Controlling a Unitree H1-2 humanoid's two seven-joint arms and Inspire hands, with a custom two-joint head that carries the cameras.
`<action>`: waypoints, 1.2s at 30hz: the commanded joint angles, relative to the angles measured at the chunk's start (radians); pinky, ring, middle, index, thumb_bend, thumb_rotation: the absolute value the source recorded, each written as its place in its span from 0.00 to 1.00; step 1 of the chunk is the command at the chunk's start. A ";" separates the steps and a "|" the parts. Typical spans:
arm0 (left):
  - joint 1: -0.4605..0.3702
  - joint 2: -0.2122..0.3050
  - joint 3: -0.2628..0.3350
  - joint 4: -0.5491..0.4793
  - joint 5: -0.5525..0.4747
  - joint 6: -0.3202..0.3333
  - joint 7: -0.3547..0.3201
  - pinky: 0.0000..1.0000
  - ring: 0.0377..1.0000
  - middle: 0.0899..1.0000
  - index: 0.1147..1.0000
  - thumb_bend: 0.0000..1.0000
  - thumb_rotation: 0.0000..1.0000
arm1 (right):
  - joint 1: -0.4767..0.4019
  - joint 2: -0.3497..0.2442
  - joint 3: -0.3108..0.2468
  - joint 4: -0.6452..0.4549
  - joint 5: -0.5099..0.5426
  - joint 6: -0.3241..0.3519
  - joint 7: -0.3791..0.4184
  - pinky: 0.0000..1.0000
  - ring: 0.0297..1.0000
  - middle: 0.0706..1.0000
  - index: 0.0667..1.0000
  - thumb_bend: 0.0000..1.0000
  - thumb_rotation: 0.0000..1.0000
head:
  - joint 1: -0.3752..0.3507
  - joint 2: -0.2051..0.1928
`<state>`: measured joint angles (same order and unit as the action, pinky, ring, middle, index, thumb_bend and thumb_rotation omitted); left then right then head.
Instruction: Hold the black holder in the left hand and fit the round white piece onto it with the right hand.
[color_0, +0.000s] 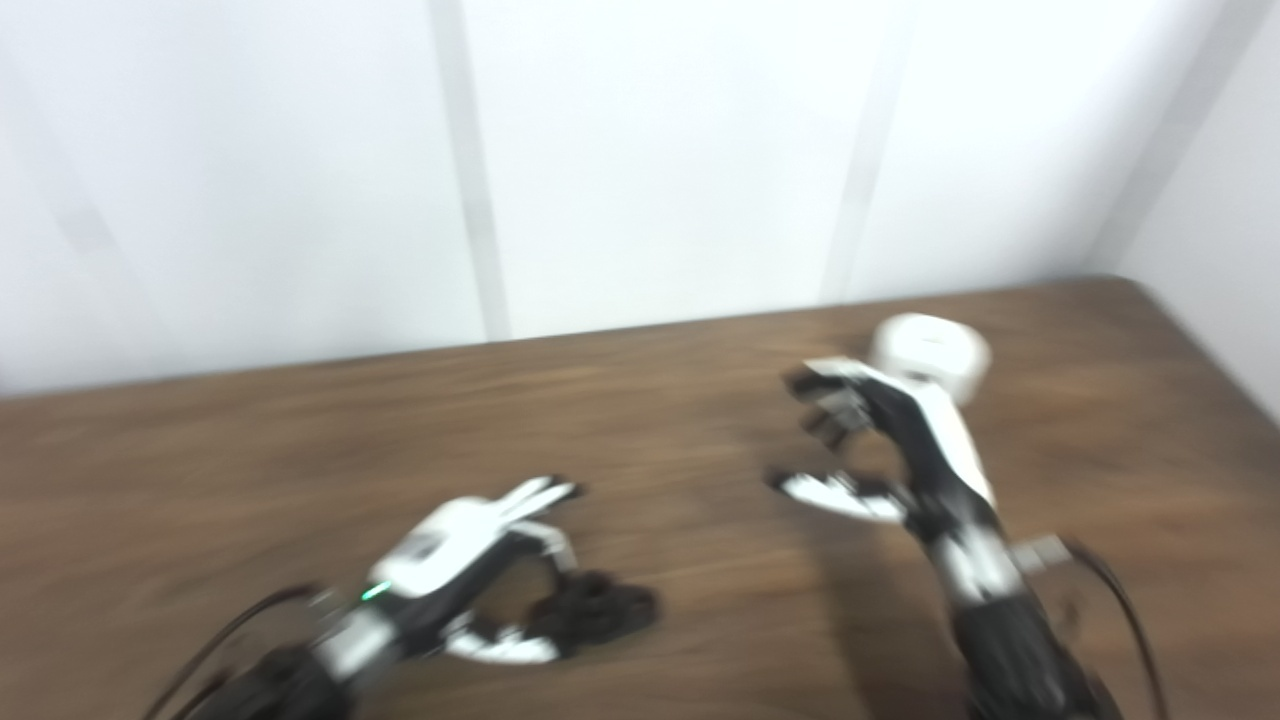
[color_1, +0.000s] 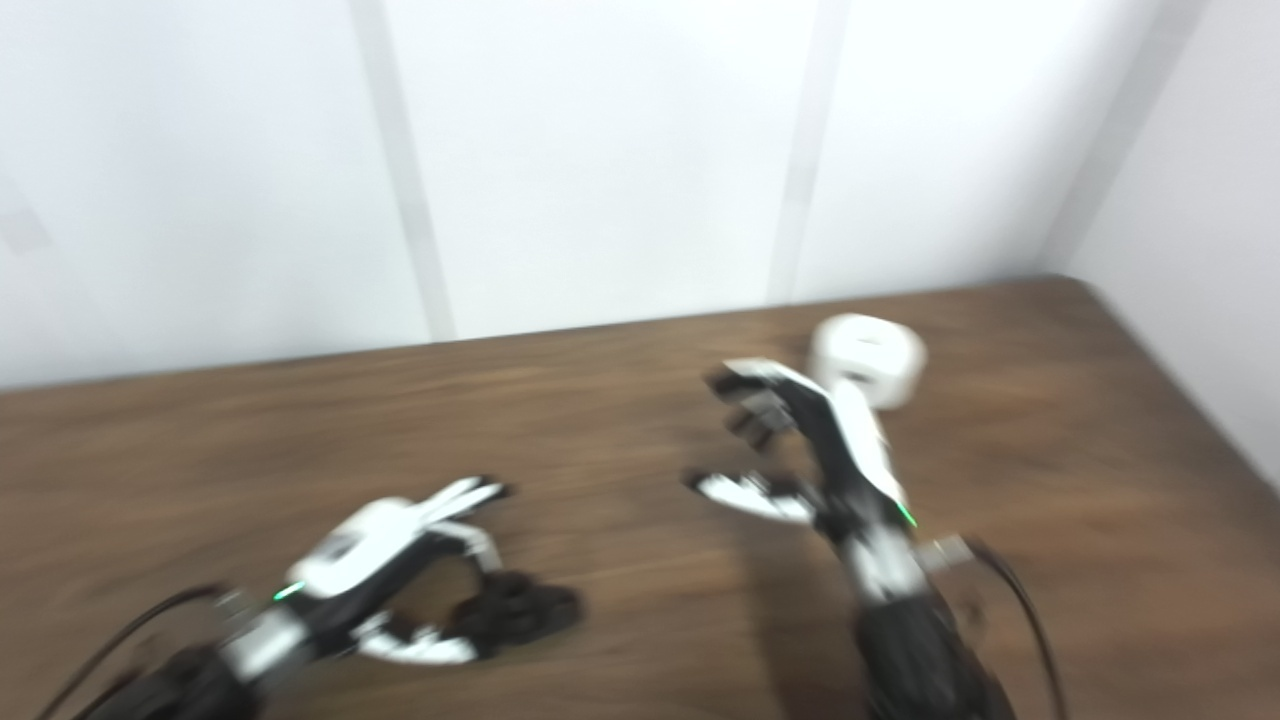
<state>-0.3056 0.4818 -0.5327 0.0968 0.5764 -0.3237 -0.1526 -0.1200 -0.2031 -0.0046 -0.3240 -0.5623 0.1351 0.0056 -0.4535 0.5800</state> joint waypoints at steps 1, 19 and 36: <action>0.045 0.044 -0.044 0.046 0.080 -0.022 -0.076 0.86 0.98 0.94 0.42 0.52 0.05 | -0.081 -0.056 0.021 -0.055 -0.161 0.094 0.064 0.47 0.60 0.69 0.69 0.59 0.11 | -0.063 -0.025; 0.043 0.048 -0.045 0.189 0.061 -0.145 -0.008 0.84 1.00 0.94 0.42 0.52 0.05 | -0.539 -0.406 0.111 0.170 -0.757 0.318 0.721 0.82 0.95 0.99 0.90 0.95 0.31 | -0.248 -0.174; 0.053 0.056 -0.062 0.190 0.047 -0.144 0.007 0.88 1.00 0.94 0.42 0.52 0.06 | -0.652 -0.452 0.200 0.411 -0.735 0.319 0.951 0.91 1.00 1.00 0.94 1.00 0.40 | -0.232 -0.163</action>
<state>-0.3200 0.4936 -0.5444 0.2294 0.5559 -0.4814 -0.0480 -0.7007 -0.6194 0.1997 0.0955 -1.2857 0.4470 0.9569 -0.6842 0.4157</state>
